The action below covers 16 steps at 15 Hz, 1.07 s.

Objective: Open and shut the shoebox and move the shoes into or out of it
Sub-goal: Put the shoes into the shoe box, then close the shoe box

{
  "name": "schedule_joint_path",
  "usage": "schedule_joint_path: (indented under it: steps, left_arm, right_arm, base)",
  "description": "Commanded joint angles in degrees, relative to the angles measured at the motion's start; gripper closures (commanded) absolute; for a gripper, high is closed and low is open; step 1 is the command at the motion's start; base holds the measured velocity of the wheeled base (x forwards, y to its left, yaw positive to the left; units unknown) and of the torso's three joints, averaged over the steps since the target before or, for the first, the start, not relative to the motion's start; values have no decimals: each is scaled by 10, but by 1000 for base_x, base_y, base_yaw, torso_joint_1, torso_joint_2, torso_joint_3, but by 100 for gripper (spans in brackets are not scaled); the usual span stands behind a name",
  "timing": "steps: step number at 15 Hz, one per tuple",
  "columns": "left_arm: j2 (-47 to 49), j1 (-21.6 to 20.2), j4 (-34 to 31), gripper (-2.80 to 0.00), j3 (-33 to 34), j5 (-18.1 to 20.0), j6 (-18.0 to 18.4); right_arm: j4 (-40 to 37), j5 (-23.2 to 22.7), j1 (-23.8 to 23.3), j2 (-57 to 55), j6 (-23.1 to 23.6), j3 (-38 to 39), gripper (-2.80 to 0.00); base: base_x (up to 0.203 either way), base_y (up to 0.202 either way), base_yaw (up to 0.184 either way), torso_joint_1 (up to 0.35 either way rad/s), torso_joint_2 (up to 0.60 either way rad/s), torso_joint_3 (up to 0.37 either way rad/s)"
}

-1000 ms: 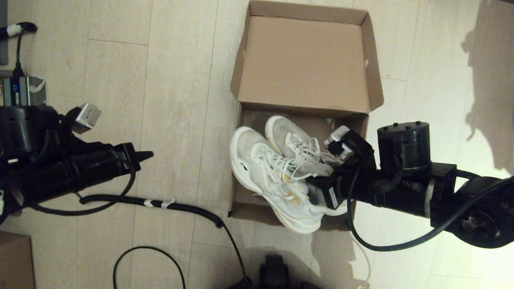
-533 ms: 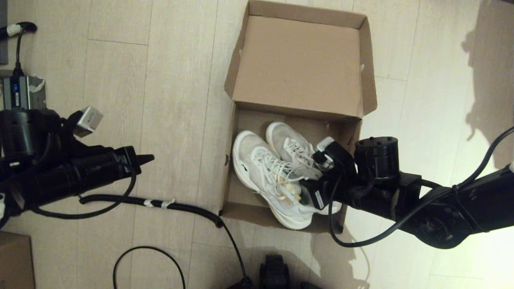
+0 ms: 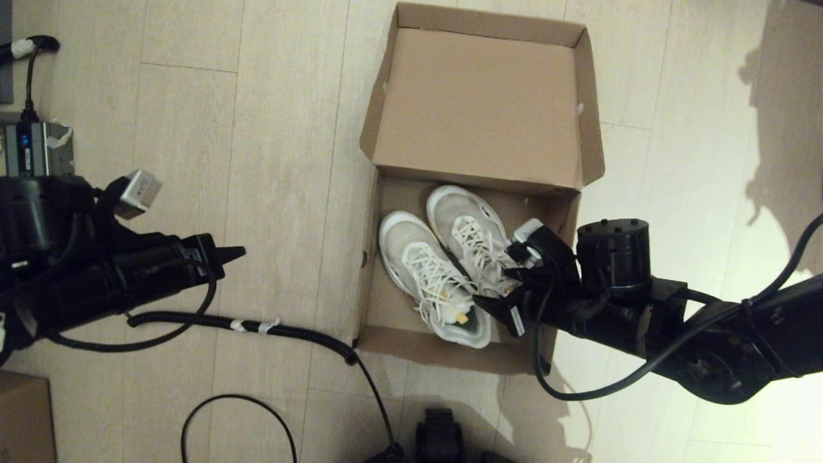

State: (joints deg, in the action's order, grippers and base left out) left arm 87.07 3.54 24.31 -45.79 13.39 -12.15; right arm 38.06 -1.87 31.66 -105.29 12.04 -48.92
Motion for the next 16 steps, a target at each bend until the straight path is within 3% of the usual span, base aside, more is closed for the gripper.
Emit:
schedule_joint_path:
  steps: [1, 4, 5, 8, 10, 12, 14, 16]
  left_arm:
    - [4, 6, 1, 0, -12, 1, 0]
    - [16, 21, 0, 0, -56, 1, 1]
    - [20, 26, -1, 0, -75, 2, 1]
    - [31, 31, -9, 0, -111, 22, 0]
    - [43, 37, -11, 0, -106, 51, -1]
    - [66, 39, -5, 0, -105, 97, -9]
    - [107, 40, 11, 0, -111, 150, -16]
    - [159, 47, 36, 0, -114, 163, -17]
  right_arm:
    - [2, 0, -1, 41, -3, 9, -280]
    - [-21, 35, -23, 120, -53, 12, -280]
    - [-36, 56, -35, 146, -74, 13, 0]
    - [-97, 90, -75, 216, -111, 19, 0]
    - [-140, 91, -110, 234, -191, 14, 0]
    - [-146, 84, -158, 230, -228, 13, 0]
    - [-145, 16, -233, 205, -236, 5, 0]
    - [-143, -67, -282, 145, -241, -31, 0]
  base:
    - [0, 0, 0, 0, 0, 0]
    - [0, 0, 0, 0, 0, 0]
    - [0, 0, 0, 0, 0, 0]
    - [0, 0, 0, 0, 0, 0]
    - [0, 0, 0, 0, 0, 0]
    - [0, 0, 0, 0, 0, 0]
    - [0, 0, 0, 0, 0, 0]
    - [0, 0, 0, 0, 0, 0]
